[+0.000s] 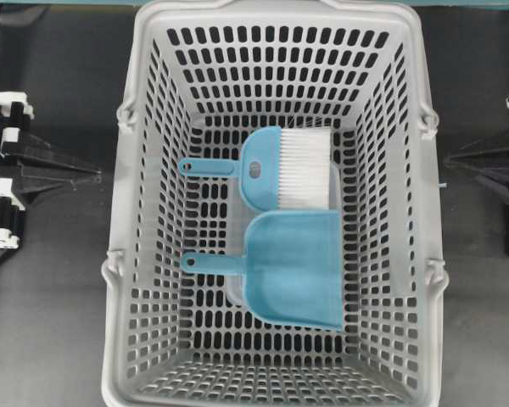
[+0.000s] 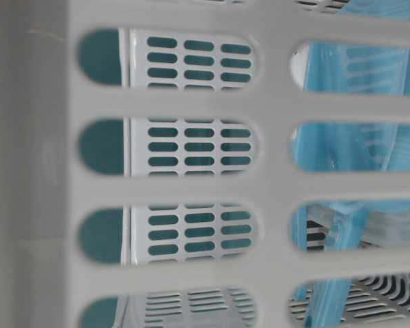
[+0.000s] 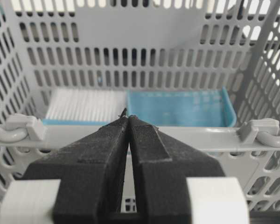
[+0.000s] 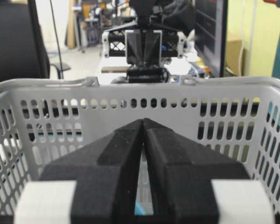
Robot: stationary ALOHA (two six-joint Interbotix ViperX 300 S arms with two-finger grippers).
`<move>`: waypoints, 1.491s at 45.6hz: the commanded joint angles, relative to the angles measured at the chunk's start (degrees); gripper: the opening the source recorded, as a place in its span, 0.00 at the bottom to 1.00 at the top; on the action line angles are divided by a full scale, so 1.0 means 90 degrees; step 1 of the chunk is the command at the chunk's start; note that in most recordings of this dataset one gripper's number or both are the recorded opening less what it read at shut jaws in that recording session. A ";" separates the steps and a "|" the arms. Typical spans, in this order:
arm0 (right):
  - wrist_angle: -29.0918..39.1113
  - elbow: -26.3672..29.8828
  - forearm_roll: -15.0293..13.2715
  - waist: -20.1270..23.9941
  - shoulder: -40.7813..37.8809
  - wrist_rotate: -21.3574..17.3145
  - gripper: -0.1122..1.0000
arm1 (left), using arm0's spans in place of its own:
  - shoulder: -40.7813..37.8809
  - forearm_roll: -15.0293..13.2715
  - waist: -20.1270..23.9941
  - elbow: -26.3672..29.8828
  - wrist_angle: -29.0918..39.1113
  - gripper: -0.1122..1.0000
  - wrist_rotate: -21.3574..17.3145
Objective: Pick up the dustpan from the shopping basket with the left arm.
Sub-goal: 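Move the left gripper over the basket toward the blue dustpan handle, then lower the left gripper and close it on the blue dustpan handle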
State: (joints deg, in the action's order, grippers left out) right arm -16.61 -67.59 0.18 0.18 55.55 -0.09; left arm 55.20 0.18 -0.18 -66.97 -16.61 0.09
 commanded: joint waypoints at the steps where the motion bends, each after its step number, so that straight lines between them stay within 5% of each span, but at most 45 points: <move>1: -0.0059 0.0078 0.0010 0.0020 -0.0029 -0.0049 0.10 | -0.0029 0.0264 0.0020 0.0400 0.0166 0.15 0.0107; 16: -0.0049 0.0049 0.0010 0.0146 0.0010 -0.0107 0.10 | -0.0576 0.0264 -0.0195 0.2246 0.2744 0.10 0.0254; 33: -0.0049 0.0029 0.0059 0.0146 0.0010 -0.0117 0.10 | -0.2695 0.0264 -0.0635 0.4795 0.5713 0.10 0.0225; 47: -0.0059 0.0029 0.0107 0.0176 0.0029 -0.0127 0.10 | -0.4678 0.0264 -0.0723 0.6553 0.7266 0.10 0.0244; 59: -0.0049 -0.0010 0.0107 0.0225 0.0039 -0.0127 0.10 | -0.5889 0.0264 -0.0732 0.7256 0.8281 0.11 0.0273; 63: -0.0049 -0.0020 0.0107 0.0244 0.0039 -0.0117 0.10 | -0.6064 0.0264 -0.0742 0.7266 0.8301 0.21 0.0293; 68: -0.0049 -0.0029 0.0107 0.0264 0.0039 -0.0117 0.10 | -0.6230 0.0264 -0.0791 0.7227 0.8311 0.49 0.0322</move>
State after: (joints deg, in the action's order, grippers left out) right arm -16.70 -68.29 0.88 2.29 56.16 -1.14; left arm -0.88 2.37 -6.77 -2.99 58.18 2.90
